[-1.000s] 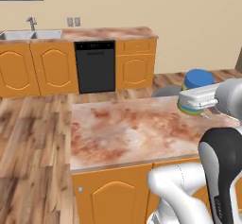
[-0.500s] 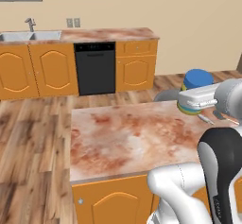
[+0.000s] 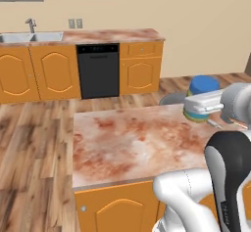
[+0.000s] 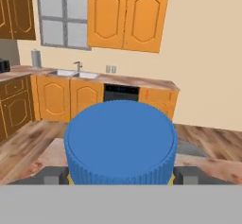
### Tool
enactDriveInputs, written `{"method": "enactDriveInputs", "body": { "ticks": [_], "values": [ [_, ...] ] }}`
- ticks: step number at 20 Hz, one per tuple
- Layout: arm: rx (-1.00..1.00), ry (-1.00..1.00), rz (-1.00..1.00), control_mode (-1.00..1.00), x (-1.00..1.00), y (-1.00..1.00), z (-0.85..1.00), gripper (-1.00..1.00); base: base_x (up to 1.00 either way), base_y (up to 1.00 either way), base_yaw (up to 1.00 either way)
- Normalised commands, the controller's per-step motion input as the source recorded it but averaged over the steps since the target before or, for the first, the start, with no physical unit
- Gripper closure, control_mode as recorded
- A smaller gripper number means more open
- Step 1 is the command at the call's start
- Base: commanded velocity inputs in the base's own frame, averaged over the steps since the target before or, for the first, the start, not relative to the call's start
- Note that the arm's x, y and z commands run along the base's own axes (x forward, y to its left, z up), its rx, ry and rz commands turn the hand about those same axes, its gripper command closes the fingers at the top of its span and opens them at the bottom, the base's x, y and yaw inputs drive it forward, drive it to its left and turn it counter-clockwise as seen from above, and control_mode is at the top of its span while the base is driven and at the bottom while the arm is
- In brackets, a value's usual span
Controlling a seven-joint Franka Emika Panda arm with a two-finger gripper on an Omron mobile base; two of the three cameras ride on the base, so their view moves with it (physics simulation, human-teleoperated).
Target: Move the mayonnaise and ketchup from the cabinet to the dining counter.
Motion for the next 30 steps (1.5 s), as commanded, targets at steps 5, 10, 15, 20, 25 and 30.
{"method": "enactDriveInputs", "body": {
  "ticks": [5,10,15,20,25,30],
  "values": [
    [-0.02,0.31,0.14,-1.0,0.61,0.0,-0.7,1.0,0.0,0.0,0.0],
    [0.0,0.23,0.21,-1.0,0.71,-0.11,-0.86,1.0,0.0,0.0,0.0],
    [0.0,0.04,0.22,-1.0,0.72,-0.32,-0.75,1.0,0.0,0.0,0.0],
    [0.03,-0.05,0.21,-1.0,0.47,-0.29,-0.51,1.0,0.0,0.0,0.0],
    [0.04,0.0,0.12,-1.0,0.4,-0.07,-0.39,1.0,0.0,0.0,0.0],
    [0.02,0.0,0.06,-1.0,0.52,-0.01,-0.38,1.0,0.0,0.0,0.0]
  ]
}}
